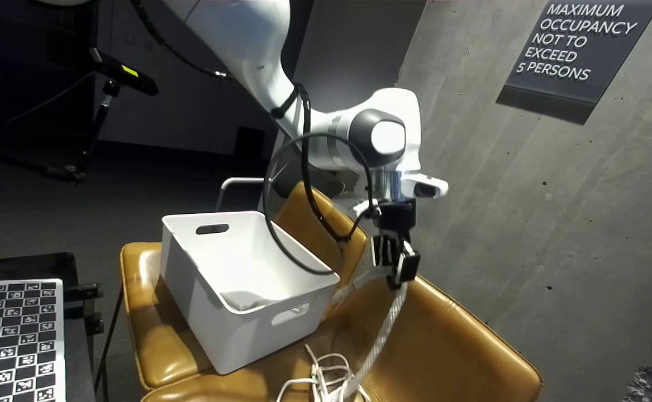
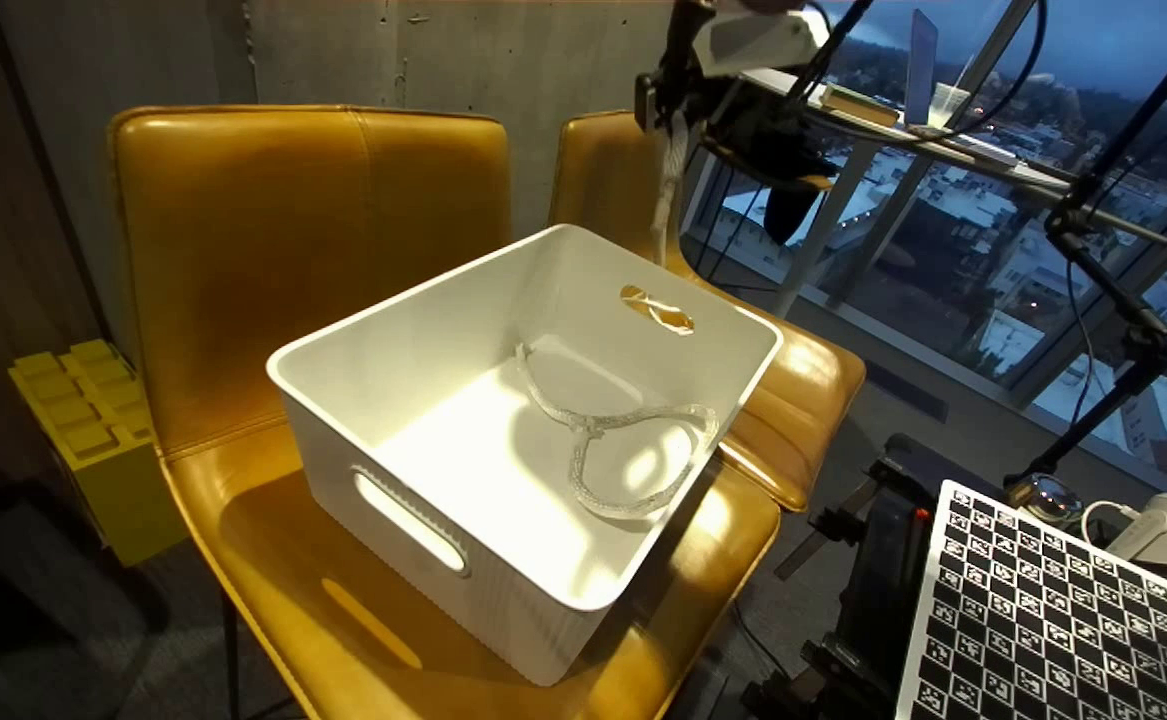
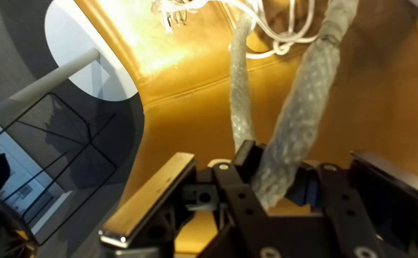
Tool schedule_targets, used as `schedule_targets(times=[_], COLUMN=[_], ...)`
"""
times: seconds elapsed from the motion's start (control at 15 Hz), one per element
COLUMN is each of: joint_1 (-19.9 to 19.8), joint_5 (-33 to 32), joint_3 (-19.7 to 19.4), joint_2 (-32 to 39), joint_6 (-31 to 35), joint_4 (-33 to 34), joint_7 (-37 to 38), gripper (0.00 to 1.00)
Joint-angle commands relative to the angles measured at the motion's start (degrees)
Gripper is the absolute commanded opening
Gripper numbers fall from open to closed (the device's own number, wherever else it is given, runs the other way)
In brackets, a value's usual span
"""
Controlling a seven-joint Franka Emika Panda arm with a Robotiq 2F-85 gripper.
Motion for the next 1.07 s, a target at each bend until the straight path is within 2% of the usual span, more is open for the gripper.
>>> schedule_targets(times=[0.0, 0.53, 0.6, 1.0], joint_1=[2.5, 8.5, 11.0, 20.7], joint_5=[-2.1, -6.2, -5.8, -8.2], joint_3=[2.9, 11.0, 10.1, 12.6], joint_2=[-8.1, -19.2, -20.1, -21.4], joint_6=[-6.3, -21.5, -23.1, -35.0], joint_4=[-0.4, 8.6, 9.7, 20.8], joint_7=[2.8, 7.0, 7.1, 11.2], gripper=[0.02, 0.02, 0.02, 0.02])
